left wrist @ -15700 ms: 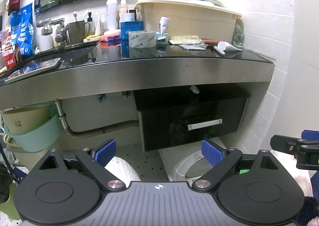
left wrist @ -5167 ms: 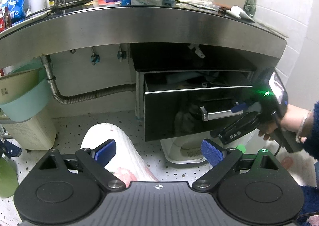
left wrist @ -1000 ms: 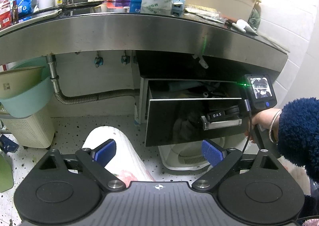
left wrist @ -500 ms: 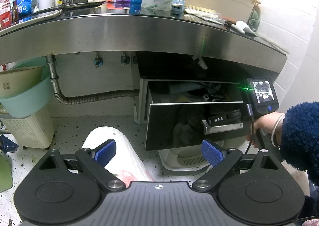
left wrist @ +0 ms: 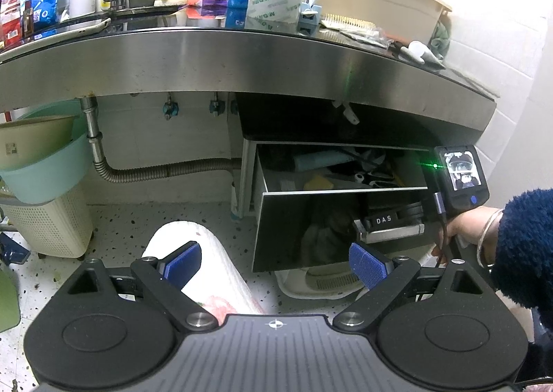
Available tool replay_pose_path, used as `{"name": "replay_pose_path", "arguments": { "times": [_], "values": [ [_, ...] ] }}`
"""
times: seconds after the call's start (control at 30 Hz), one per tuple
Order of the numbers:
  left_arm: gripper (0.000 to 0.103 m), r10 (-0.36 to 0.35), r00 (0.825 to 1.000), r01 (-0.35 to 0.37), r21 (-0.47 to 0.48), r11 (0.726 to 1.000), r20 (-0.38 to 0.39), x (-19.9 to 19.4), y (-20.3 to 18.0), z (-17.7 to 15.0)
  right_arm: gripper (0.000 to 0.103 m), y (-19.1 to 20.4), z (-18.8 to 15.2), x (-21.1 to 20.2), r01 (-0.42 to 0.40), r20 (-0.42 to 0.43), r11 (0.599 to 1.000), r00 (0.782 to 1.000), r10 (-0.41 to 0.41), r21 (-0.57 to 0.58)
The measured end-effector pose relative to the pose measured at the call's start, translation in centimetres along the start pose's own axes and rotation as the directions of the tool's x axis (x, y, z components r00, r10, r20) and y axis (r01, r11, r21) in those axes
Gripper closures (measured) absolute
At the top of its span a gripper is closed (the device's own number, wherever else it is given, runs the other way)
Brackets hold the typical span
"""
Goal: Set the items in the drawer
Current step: 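Keep pulling the drawer fully open with the right gripper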
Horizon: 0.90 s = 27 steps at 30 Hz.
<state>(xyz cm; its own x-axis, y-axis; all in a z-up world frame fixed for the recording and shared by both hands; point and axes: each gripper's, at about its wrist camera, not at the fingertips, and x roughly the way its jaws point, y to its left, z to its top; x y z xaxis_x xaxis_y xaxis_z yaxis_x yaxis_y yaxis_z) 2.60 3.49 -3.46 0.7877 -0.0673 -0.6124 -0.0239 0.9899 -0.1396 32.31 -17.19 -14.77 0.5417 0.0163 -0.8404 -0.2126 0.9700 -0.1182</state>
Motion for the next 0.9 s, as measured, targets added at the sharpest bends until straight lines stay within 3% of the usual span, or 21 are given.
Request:
{"name": "replay_pose_path", "arguments": {
  "times": [0.9],
  "values": [
    [0.01, -0.005, 0.999, 0.005, -0.014, 1.0, 0.033, -0.96, 0.15, 0.06, 0.0, -0.03, 0.58, 0.25, 0.009, -0.046, 1.0, 0.999, -0.008, 0.008]
  ]
}}
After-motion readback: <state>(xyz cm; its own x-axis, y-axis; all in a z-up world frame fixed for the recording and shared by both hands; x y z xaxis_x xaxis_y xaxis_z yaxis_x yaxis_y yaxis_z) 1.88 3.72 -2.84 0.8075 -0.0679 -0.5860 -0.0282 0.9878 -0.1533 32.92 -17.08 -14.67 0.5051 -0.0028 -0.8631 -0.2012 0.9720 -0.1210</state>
